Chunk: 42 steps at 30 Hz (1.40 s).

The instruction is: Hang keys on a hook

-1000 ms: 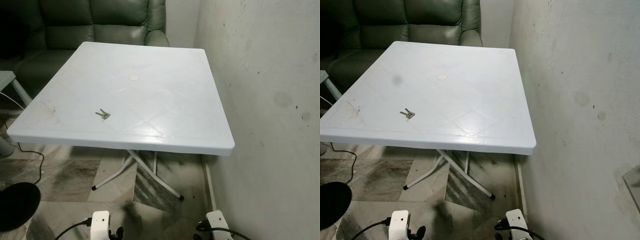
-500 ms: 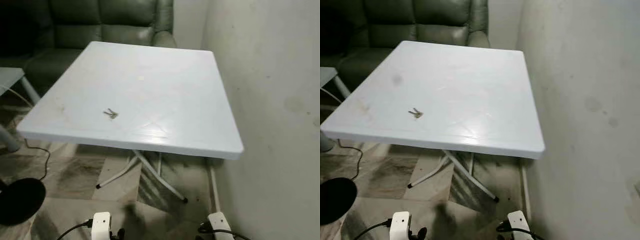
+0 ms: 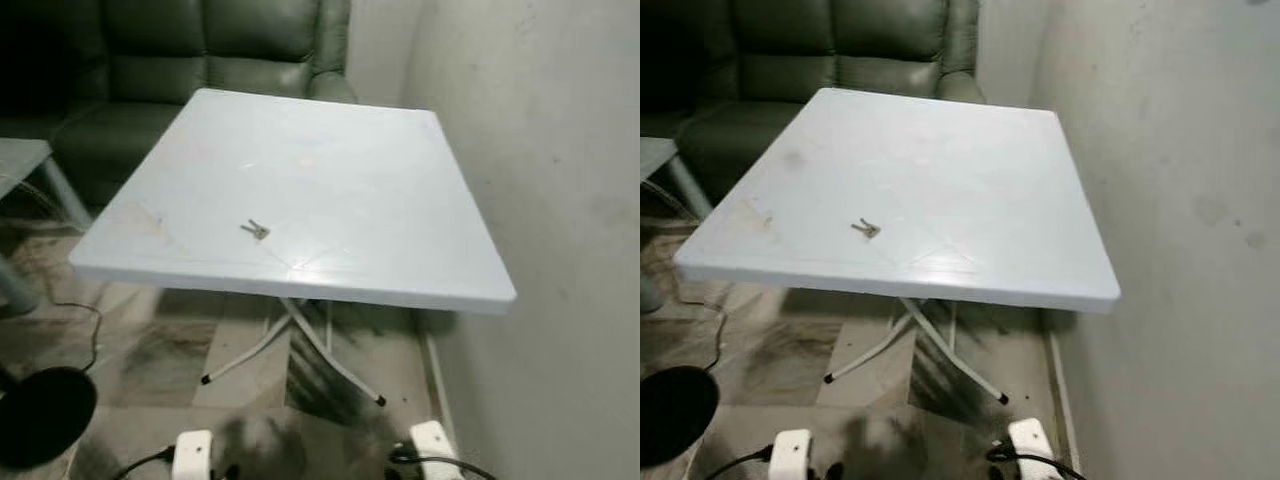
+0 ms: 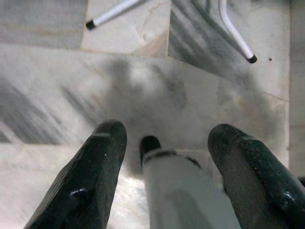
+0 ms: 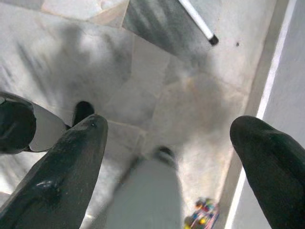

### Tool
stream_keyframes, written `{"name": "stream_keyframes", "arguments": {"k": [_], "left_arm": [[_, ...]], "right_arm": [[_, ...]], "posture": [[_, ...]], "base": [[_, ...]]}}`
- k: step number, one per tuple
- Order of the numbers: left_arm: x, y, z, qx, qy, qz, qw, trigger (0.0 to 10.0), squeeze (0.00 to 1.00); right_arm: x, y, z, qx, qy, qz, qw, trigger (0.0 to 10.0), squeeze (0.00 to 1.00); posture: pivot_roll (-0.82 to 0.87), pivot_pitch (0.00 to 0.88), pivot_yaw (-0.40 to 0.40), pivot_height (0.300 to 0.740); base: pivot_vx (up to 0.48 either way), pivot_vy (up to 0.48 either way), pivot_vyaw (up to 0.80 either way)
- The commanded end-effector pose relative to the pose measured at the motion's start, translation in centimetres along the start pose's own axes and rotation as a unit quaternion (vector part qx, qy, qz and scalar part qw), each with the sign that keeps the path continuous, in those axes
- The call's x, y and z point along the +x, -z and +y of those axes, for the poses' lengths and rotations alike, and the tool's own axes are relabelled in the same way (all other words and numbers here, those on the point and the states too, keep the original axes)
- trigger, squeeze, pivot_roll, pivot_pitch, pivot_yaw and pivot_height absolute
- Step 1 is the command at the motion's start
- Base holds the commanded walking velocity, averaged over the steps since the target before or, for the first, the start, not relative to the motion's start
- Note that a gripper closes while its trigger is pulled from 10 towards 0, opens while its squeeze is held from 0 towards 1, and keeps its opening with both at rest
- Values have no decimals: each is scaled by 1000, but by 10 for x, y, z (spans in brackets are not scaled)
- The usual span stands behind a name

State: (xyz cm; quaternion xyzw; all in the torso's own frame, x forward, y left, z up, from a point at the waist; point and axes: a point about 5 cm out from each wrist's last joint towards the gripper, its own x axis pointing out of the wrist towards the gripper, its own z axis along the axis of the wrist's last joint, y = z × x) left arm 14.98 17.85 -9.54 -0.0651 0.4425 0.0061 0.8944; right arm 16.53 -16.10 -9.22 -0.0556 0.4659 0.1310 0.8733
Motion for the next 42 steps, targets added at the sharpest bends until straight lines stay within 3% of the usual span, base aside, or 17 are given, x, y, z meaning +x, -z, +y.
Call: {"name": "stream_keyframes", "arguments": {"k": [1,28,42], "left_arm": [[2,-1,-8,-2,11,0,1000,10000,0],[2,-1,-7,-2,9,2,1000,10000,0],[3,-7,-11,20,16,-13,1000,10000,0]], "right_arm": [[-2,1,-9,-2,11,3,1000,10000,0],[-2,2,-9,0,11,3,1000,10000,0],[-2,1,-10,0,12,2,1000,10000,0]], "posture": [[-83,0,-31,724],[-80,0,-33,724],[-81,0,-36,724]], "base": [[0,439,0],[0,433,0],[0,0,0]]}}
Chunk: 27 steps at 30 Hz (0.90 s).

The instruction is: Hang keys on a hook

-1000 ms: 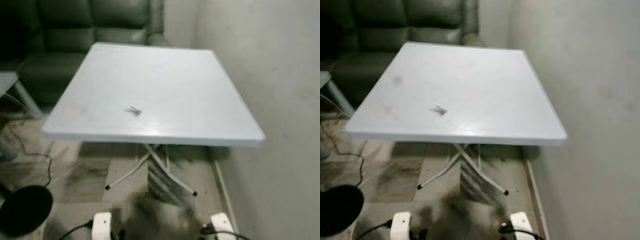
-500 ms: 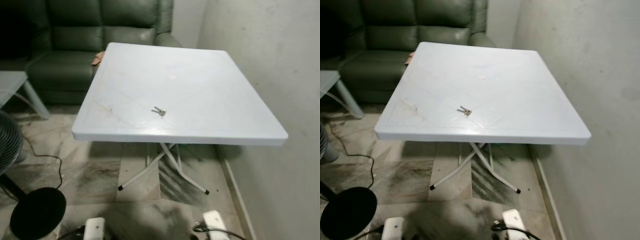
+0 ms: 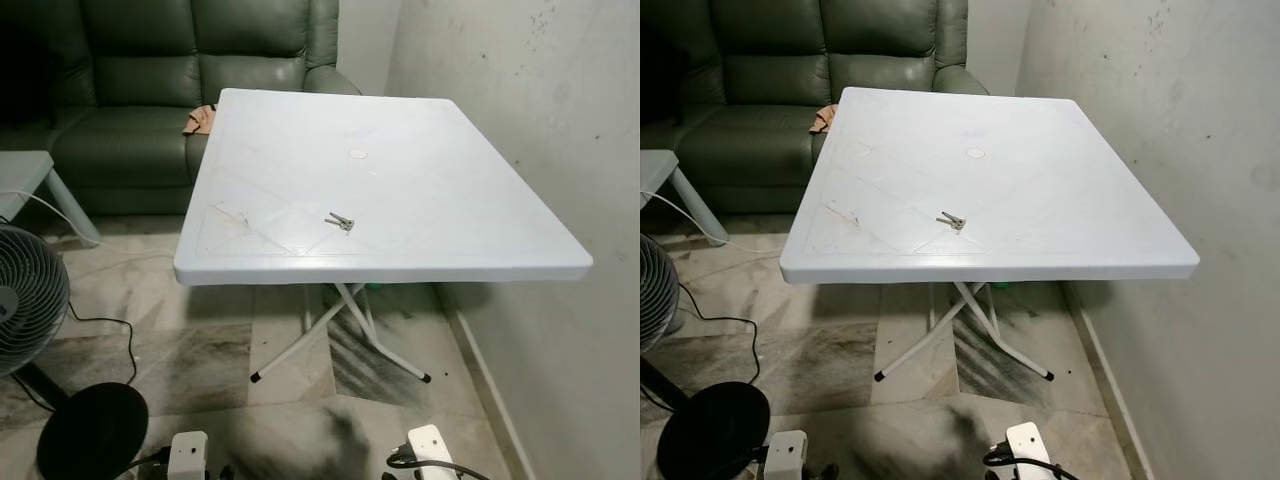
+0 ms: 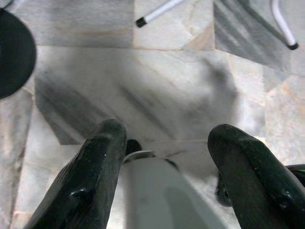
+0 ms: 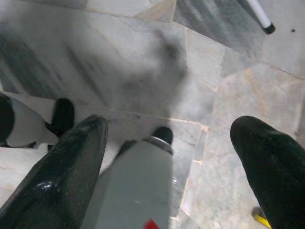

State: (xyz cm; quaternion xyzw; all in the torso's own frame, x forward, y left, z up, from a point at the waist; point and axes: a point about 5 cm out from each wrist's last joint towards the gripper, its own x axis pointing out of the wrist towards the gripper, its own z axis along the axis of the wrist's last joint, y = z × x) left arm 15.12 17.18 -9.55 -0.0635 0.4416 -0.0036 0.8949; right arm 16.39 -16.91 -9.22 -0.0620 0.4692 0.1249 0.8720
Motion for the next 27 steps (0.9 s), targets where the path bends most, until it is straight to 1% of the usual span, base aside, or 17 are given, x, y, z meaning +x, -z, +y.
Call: {"name": "stream_keyframes", "arguments": {"k": [1,5,7,11,12,13,15,16,17,18,19,21,22,23,25,26,27], "left_arm": [[3,-9,-5,18,10,-16,1000,10000,0],[6,-21,-14,42,24,-40,998,10000,0],[9,-37,-22,42,30,-74,996,10000,0],[12,-59,-32,48,43,-125,990,10000,0],[12,-71,-37,50,50,-151,986,10000,0],[12,-71,-37,50,50,-151,986,10000,0],[11,-93,-45,49,70,-206,975,10000,0],[11,-93,-45,49,70,-206,975,10000,0],[10,-103,-49,55,77,-229,969,10000,0],[7,-121,-54,66,82,-268,958,10000,0],[6,-126,-54,67,82,-280,954,10000,0],[2,-149,-54,54,76,-329,940,10000,0],[2,-149,-54,54,76,-329,940,10000,0],[-4,-165,-52,49,65,-368,926,10000,0],[-10,-179,-47,47,50,-402,913,10000,0],[-12,-183,-45,49,42,-414,908,10000,0],[-12,-183,-45,49,42,-414,908,10000,0]], "right_arm": [[0,-2,-3,2,5,-3,1000,10000,0],[0,-6,-3,-18,2,-12,1000,10000,0],[0,-13,-6,-29,4,-28,999,10000,0],[1,-32,-14,-10,16,-69,997,10000,0],[1,-42,-15,-9,15,-90,996,10000,0],[1,-42,-15,-9,15,-90,996,10000,0],[1,-60,-17,-16,10,-131,991,10000,0],[1,-60,-17,-16,10,-131,991,10000,0],[0,-68,-18,-17,9,-149,989,10000,0],[-1,-83,-19,-18,5,-182,983,10000,0],[-1,-86,-19,-17,4,-191,981,10000,0],[-4,-107,-19,-13,1,-238,971,10000,0],[-4,-107,-19,-13,1,-238,971,10000,0],[-6,-120,-19,1,-1,-269,963,10000,0],[-9,-131,-19,5,-4,-296,955,10000,0],[-10,-135,-19,2,-6,-306,952,10000,0],[-10,-135,-19,2,-6,-306,952,10000,0]], "posture": [[-79,0,-38,724],[-79,0,-38,724],[-83,0,-30,724],[-83,0,-30,724],[-87,0,-25,724],[-87,0,-25,724],[-83,0,-25,724],[-83,0,-25,724],[-82,0,-25,724],[-84,0,-23,724],[-84,0,-23,724],[-86,0,-20,724],[-86,0,-20,724],[-89,0,-17,724],[-95,0,-12,724],[-95,0,-12,724],[-95,0,-12,724]], "base": [[0,0,0],[0,0,0],[0,0,0],[0,0,0],[0,0,0],[0,0,0],[0,0,0],[0,0,0],[0,0,0],[0,0,0],[0,0,0],[0,0,0],[0,0,0],[0,0,0],[0,0,0],[0,0,0],[0,0,0]]}}
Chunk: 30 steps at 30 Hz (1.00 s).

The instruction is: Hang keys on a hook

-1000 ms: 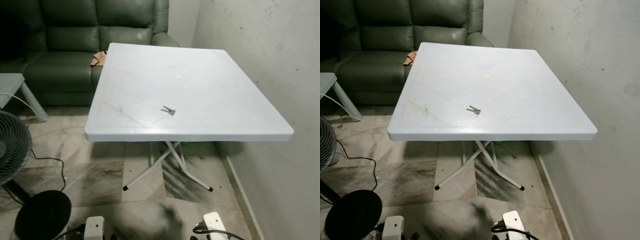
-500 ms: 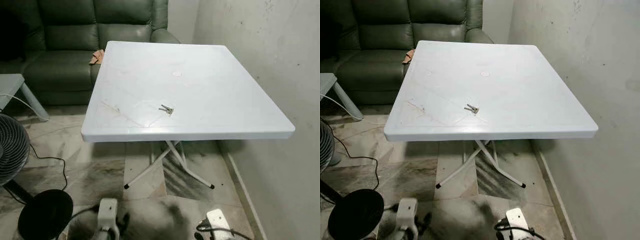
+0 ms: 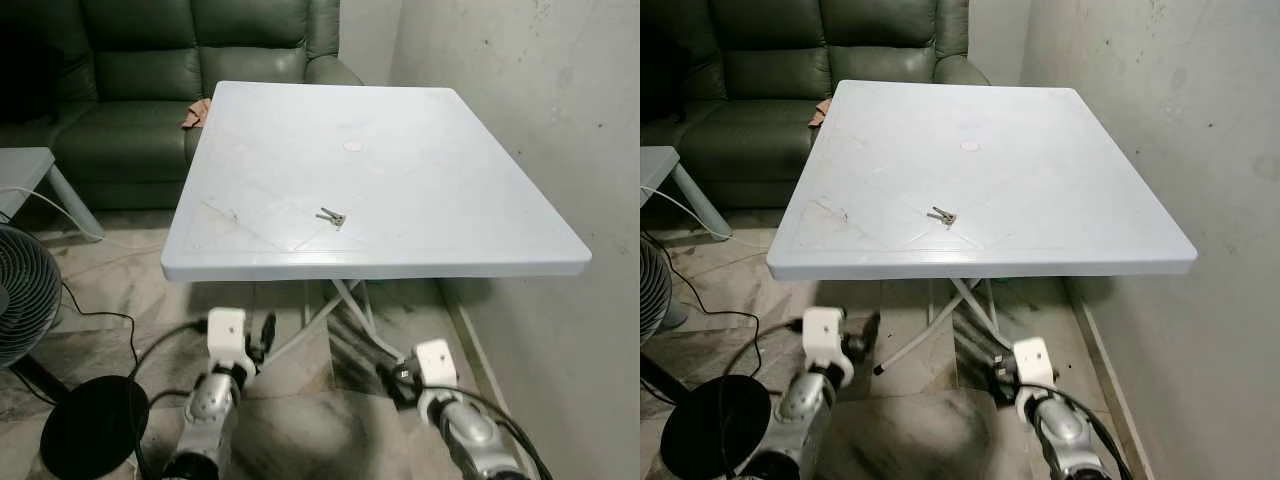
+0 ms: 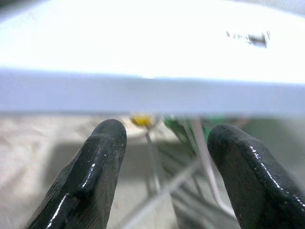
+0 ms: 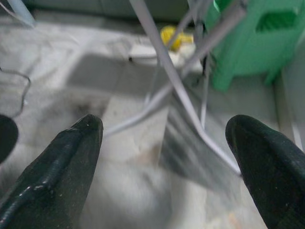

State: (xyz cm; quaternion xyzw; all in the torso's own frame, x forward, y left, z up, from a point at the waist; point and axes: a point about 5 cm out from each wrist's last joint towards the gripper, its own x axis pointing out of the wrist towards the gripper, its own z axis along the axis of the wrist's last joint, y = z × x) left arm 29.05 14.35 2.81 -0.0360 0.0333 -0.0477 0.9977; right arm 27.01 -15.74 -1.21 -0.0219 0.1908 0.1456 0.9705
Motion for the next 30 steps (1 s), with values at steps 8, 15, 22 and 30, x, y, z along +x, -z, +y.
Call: {"name": "stream_keyframes", "arguments": {"k": [8,15,22,30], "left_arm": [[3,-14,11,0,-24,-39,999,10000,0],[-1,-68,33,-20,-103,-146,984,10000,0],[-4,-97,39,-9,-120,-180,976,10000,0],[-17,-100,46,-20,-112,-159,981,10000,0]], "right_arm": [[4,-15,-2,7,1,-43,999,10000,0],[5,-76,-10,21,8,-203,979,10000,0],[1,-115,-11,23,11,-279,960,10000,0],[-7,-129,-3,2,-2,-304,953,10000,0]], "posture": [[-98,0,-10,724],[-95,0,-7,724],[-96,0,-12,724],[-96,0,-12,724]], "base": [[0,0,0],[0,0,0],[0,0,0],[0,0,0]]}}
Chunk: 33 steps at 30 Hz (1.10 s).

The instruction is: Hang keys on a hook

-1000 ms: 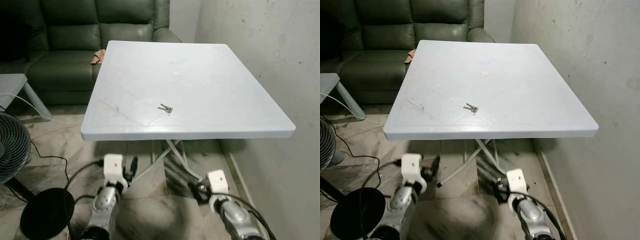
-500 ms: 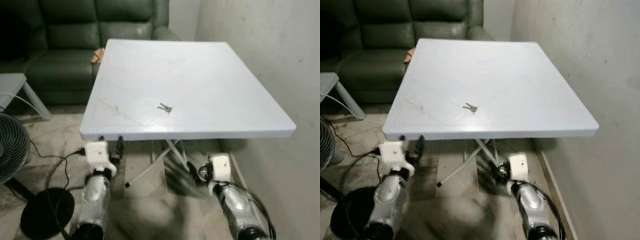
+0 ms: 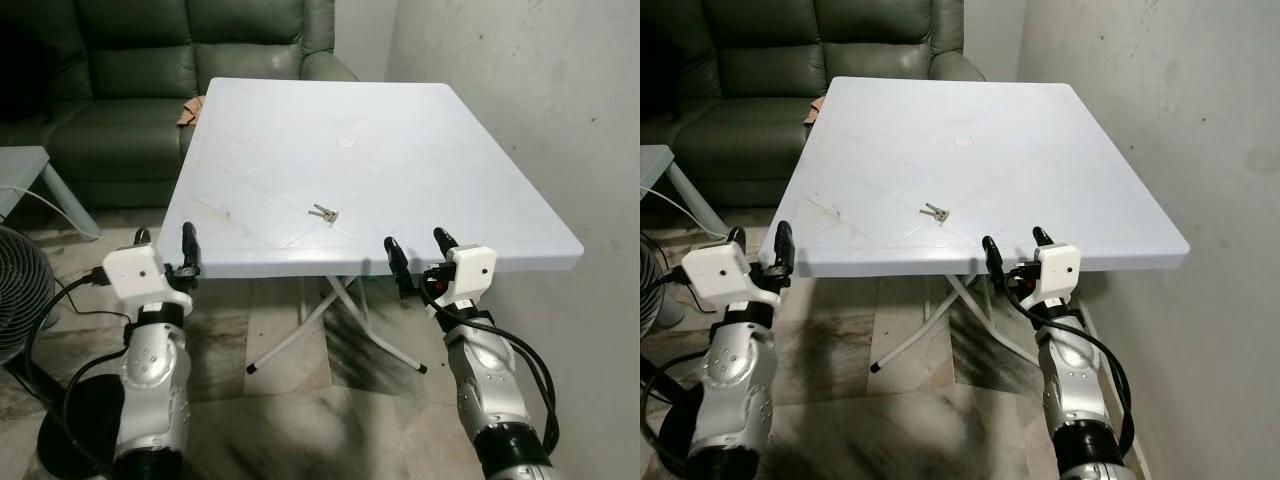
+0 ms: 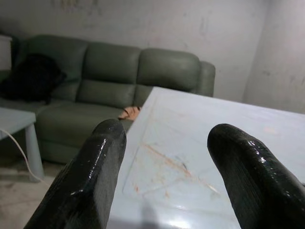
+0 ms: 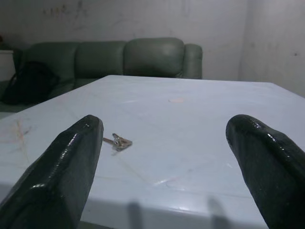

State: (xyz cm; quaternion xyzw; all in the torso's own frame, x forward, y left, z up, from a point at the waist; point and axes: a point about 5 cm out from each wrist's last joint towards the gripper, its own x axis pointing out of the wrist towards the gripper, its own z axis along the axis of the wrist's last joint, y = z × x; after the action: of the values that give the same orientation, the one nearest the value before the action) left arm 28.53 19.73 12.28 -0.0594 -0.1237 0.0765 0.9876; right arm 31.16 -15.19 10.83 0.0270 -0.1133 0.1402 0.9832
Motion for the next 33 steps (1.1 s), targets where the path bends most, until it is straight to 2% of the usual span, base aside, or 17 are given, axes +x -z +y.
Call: {"name": "stream_keyframes", "arguments": {"k": [1,7,11,17,33], "left_arm": [[-2,-2,1,-4,7,15,1000,10000,0],[-5,-1,1,-6,10,34,999,10000,0],[-6,-2,0,14,25,38,999,10000,0],[-10,-5,-3,3,48,53,997,10000,0],[-12,-9,-4,5,56,65,996,10000,0]], "right_arm": [[-2,0,4,1,-7,8,1000,10000,0],[-5,2,8,-1,-11,22,1000,10000,0],[-5,-1,10,-8,-15,22,1000,10000,0],[-6,-4,12,-10,-19,26,999,10000,0],[-6,-6,19,-6,-37,39,999,10000,0]], "posture": [[-96,0,-22,724],[-94,0,-24,724],[-95,0,-22,724],[-93,0,-23,724],[-83,0,-28,724]], "base": [[0,0,0],[0,0,0],[0,0,0],[0,0,0],[16,0,0]]}}
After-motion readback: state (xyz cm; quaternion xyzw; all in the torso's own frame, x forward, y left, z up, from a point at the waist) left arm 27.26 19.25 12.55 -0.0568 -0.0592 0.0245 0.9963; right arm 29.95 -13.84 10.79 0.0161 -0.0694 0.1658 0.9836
